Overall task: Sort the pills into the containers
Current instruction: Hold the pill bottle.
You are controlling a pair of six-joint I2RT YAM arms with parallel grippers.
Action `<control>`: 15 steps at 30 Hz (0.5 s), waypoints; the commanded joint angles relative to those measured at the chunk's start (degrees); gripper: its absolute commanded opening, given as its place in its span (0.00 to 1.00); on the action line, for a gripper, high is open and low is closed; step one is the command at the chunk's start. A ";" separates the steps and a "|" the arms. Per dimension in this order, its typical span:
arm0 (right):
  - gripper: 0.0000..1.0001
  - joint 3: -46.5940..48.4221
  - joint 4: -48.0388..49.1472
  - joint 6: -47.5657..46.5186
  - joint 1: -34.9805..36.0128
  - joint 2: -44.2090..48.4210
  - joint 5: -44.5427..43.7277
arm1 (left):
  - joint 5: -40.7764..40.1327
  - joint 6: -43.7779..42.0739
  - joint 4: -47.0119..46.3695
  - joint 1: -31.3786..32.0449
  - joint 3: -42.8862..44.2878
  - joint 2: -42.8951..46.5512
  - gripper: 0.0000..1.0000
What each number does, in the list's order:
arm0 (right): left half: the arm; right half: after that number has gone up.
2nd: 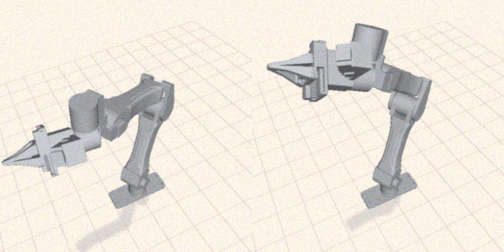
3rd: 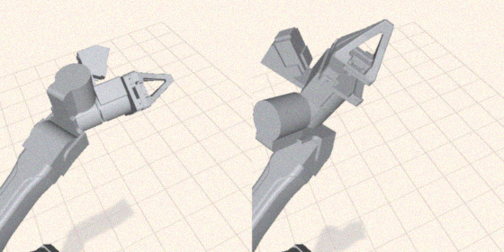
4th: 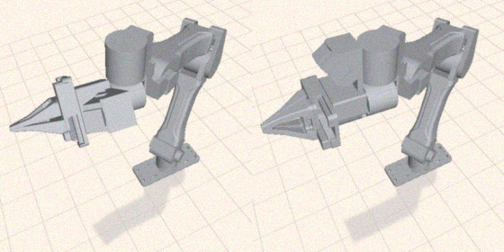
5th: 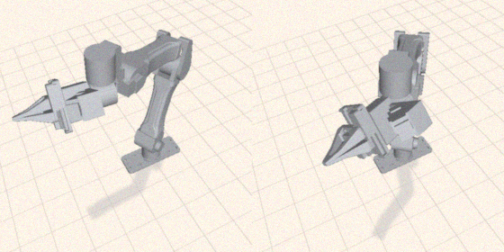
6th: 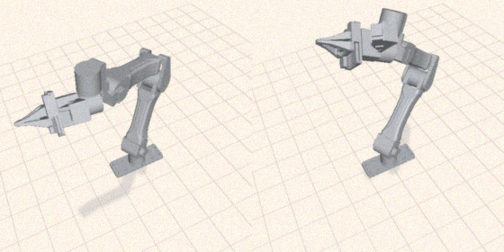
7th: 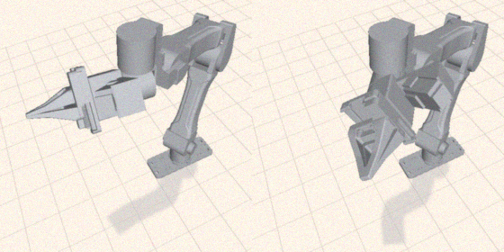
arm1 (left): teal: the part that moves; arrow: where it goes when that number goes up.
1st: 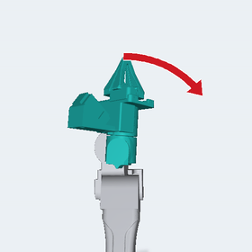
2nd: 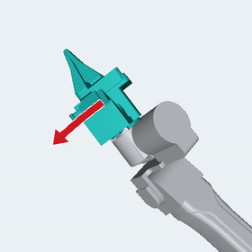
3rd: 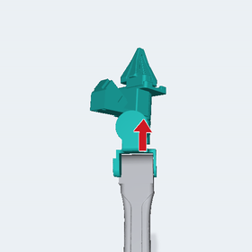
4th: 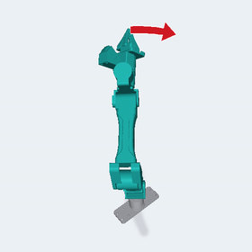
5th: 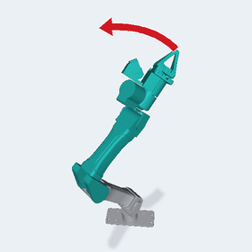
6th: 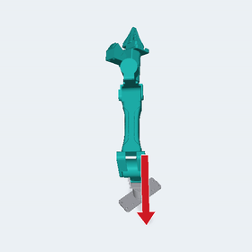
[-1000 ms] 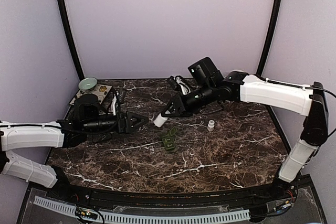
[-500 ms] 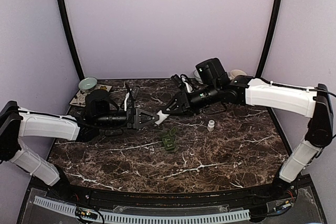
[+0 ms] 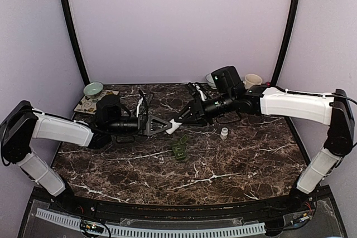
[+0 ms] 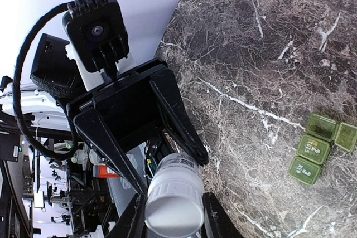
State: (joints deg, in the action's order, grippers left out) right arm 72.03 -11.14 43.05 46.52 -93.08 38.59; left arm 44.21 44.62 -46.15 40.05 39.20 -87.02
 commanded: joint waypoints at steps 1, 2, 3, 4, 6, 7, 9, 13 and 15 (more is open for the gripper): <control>0.15 -1.13 4.25 1.22 -0.67 1.39 1.02 | 4.20 2.87 -7.80 0.14 1.93 -0.46 0.50; 0.15 -1.37 4.66 1.37 -0.72 1.39 1.16 | 4.65 3.56 -8.69 0.12 2.01 -0.82 0.50; 0.15 -1.63 4.86 1.50 -0.81 1.35 1.26 | 5.06 4.34 -9.75 0.11 2.02 -1.19 0.51; 0.15 -1.82 5.03 1.62 -0.83 1.32 1.31 | 5.44 5.13 -10.80 0.11 2.01 -1.54 0.51; 0.15 -2.41 5.84 2.06 -1.10 1.34 1.51 | 6.16 6.42 -12.62 0.11 2.06 -2.25 0.52; 0.15 -2.75 6.38 2.35 -1.18 1.40 1.57 | 6.57 7.04 -13.72 0.11 2.08 -2.52 0.52; 0.15 -3.30 6.93 2.66 -1.45 1.35 1.58 | 7.10 7.94 -14.61 0.16 2.24 -2.92 0.52; 0.15 -4.38 8.45 3.56 -1.71 3.33 1.74 | 7.49 8.07 -14.61 0.09 2.21 -2.71 0.52; 0.15 -4.73 8.94 3.77 -1.85 3.35 1.95 | 7.69 8.17 -14.65 0.11 2.16 -2.58 0.51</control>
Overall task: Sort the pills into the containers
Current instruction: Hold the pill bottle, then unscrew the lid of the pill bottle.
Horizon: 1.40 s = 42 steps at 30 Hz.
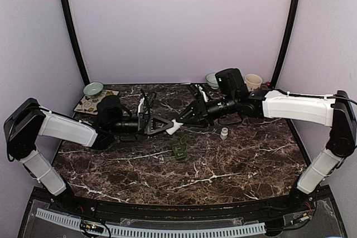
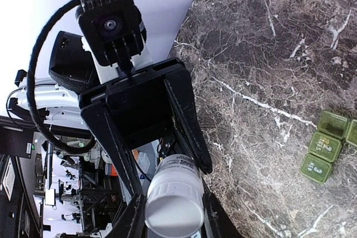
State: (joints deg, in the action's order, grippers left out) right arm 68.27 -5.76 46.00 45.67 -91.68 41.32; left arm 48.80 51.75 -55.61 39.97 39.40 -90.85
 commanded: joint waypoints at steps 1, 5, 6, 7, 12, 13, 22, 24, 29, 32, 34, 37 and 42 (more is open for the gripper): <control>0.15 -1.03 3.72 0.92 -1.02 1.95 -0.80 | 3.15 1.14 -5.32 0.20 2.00 1.21 0.50; 0.15 -1.10 4.35 1.13 -1.18 1.86 -0.50 | 3.46 1.56 -5.47 0.27 2.24 1.28 0.50; 0.15 -1.05 4.40 1.11 -1.13 1.82 -0.42 | 3.59 1.61 -5.55 0.21 2.38 1.13 0.51; 0.15 -1.07 4.48 1.14 -1.11 1.77 -0.37 | 3.79 1.65 -5.48 0.20 2.51 0.99 0.53; 0.15 -1.15 5.22 1.54 -1.20 1.88 0.37 | 3.75 0.62 -4.13 0.20 2.70 0.90 0.69; 0.15 -1.17 5.35 1.67 -1.24 1.86 0.42 | 3.75 0.61 -4.07 0.20 2.76 0.89 0.70; 0.15 -1.69 6.77 2.48 -1.78 1.86 1.13 | 3.63 0.28 -3.54 0.21 2.93 0.45 0.71; 0.15 -1.74 6.98 2.64 -1.81 1.85 1.28 | 3.54 0.32 -3.54 0.20 2.72 0.52 0.70; 0.15 -1.85 8.56 3.57 -1.85 1.84 1.90 | 3.63 0.04 -2.95 0.20 2.79 0.49 0.68; 0.15 -1.83 8.68 3.75 -1.88 1.78 2.10 | 3.51 -0.15 -2.71 0.21 2.76 0.23 0.68; 0.15 -1.87 8.80 3.75 -1.82 1.70 2.33 | 3.58 -0.23 -2.59 0.20 2.85 0.08 0.67; 0.15 -1.78 8.78 3.84 -1.81 1.66 2.36 | 3.51 -0.58 -2.35 0.20 3.04 0.09 0.65; 0.15 -1.50 8.28 3.59 -1.85 1.35 2.50 | 3.49 -0.53 -2.56 0.20 3.38 -0.01 0.50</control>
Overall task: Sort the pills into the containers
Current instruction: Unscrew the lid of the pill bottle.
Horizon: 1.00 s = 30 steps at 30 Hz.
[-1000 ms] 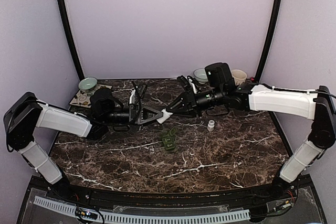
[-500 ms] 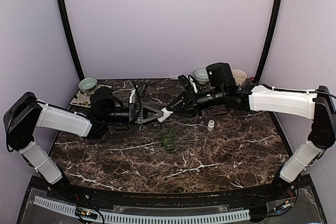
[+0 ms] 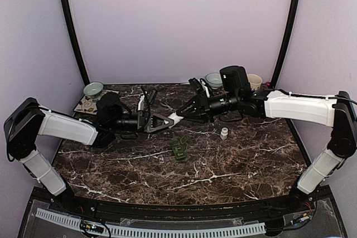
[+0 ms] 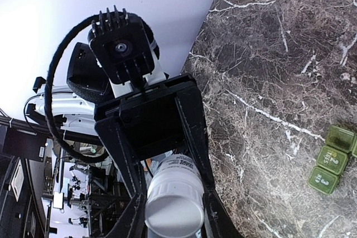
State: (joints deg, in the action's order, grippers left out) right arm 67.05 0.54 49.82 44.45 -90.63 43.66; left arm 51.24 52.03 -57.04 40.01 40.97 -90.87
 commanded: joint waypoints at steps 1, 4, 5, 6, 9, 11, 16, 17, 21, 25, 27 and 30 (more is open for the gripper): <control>0.15 -0.18 1.74 -0.37 -0.59 0.25 0.25 | 0.98 -0.68 -1.26 0.16 1.87 -0.04 0.50; 0.15 0.07 0.89 -0.96 -0.59 0.15 0.20 | 0.87 -0.29 -1.88 0.16 2.07 -0.17 0.46; 0.15 0.09 0.54 -1.15 -0.59 0.19 0.23 | 0.83 -0.17 -2.12 0.16 2.23 -0.27 0.42; 0.15 0.01 0.26 -1.46 -0.63 0.30 0.13 | 0.91 0.14 -2.38 0.17 2.38 -0.34 0.37; 0.14 -0.22 -1.18 -3.47 -0.66 0.75 -0.19 | 2.11 1.89 -3.98 0.16 3.19 -1.21 0.27; 0.14 -0.41 -2.13 -5.38 -0.59 1.21 -0.31 | 2.74 4.00 -6.92 0.19 3.48 -1.92 0.24; 0.14 -2.65 -2.83 -10.15 -0.69 2.92 0.07 | 4.84 10.41 -13.90 0.16 4.32 -3.61 0.20; 0.14 -2.94 -2.96 -11.31 -0.68 3.15 0.31 | 5.40 12.15 -15.22 0.16 4.61 -3.94 0.20; 0.13 -4.01 -2.71 -15.78 -0.70 4.70 0.94 | 7.77 18.78 -21.07 0.18 5.98 -5.55 0.20; 0.12 -4.06 -4.65 -22.49 -0.74 6.68 0.86 | 10.00 28.55 -30.03 0.17 7.53 -8.06 0.19; 0.12 -4.19 -5.47 -25.19 -0.84 7.44 0.89 | 10.56 33.30 -34.84 0.20 8.16 -9.54 0.19; 0.11 -4.02 -7.47 -29.30 -0.94 8.28 0.73 | 11.13 38.80 -40.30 0.20 8.89 -10.73 0.19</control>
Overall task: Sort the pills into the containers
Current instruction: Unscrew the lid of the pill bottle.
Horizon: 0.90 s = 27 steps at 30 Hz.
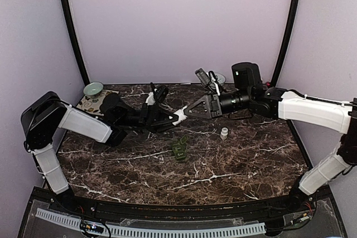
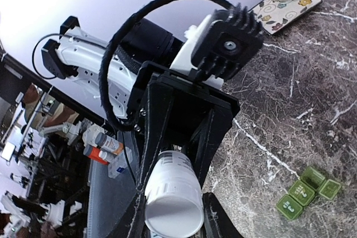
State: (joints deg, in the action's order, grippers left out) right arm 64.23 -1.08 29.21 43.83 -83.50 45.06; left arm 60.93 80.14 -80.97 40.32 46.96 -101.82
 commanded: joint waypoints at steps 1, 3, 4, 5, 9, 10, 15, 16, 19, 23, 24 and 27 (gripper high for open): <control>0.11 -1.24 -6.43 -10.00 -0.33 1.41 -1.01 | 1.43 11.81 -17.28 -0.14 3.17 0.08 0.19; 0.11 -1.72 -7.01 -12.16 -0.48 2.02 -1.38 | 1.34 13.35 -18.56 -0.01 3.56 0.04 0.19; 0.11 -2.11 -6.69 -12.69 -0.54 2.44 -1.45 | 1.43 13.81 -18.63 -0.04 3.76 0.09 0.19; 0.11 -2.42 -6.33 -13.07 -0.65 2.68 -1.43 | 1.43 14.04 -18.62 0.11 3.88 0.13 0.19; 0.12 -3.39 -4.89 -13.98 -0.81 4.11 -1.87 | 1.63 14.72 -18.70 0.57 4.59 0.45 0.19; 0.13 -3.55 -4.64 -14.16 -0.85 4.44 -1.93 | 1.68 14.74 -18.70 0.63 4.71 0.60 0.19; 0.13 -3.52 -2.97 -13.60 -1.03 5.43 -0.87 | 1.83 15.36 -18.70 0.99 5.68 1.05 0.18; 0.13 -3.42 -2.73 -13.40 -1.03 5.52 -0.47 | 1.97 15.43 -18.70 1.02 5.95 1.05 0.18; 0.14 -3.15 -2.06 -12.50 -1.03 5.76 0.74 | 2.29 15.74 -18.70 1.16 6.65 1.09 0.18; 0.17 -2.63 -1.13 -11.14 -1.12 5.98 2.67 | 2.52 15.97 -18.70 1.36 7.38 1.27 0.18; 0.17 -2.43 -1.04 -10.91 -1.12 5.91 2.92 | 2.51 16.03 -18.70 1.39 7.49 1.27 0.18; 0.19 -1.85 -0.42 -9.95 -1.28 5.60 4.39 | 2.74 16.22 -18.72 1.44 8.03 1.36 0.18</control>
State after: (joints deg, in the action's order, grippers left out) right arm 62.33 0.30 17.61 43.48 -78.13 46.81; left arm 63.79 96.51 -87.13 42.00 52.14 -103.50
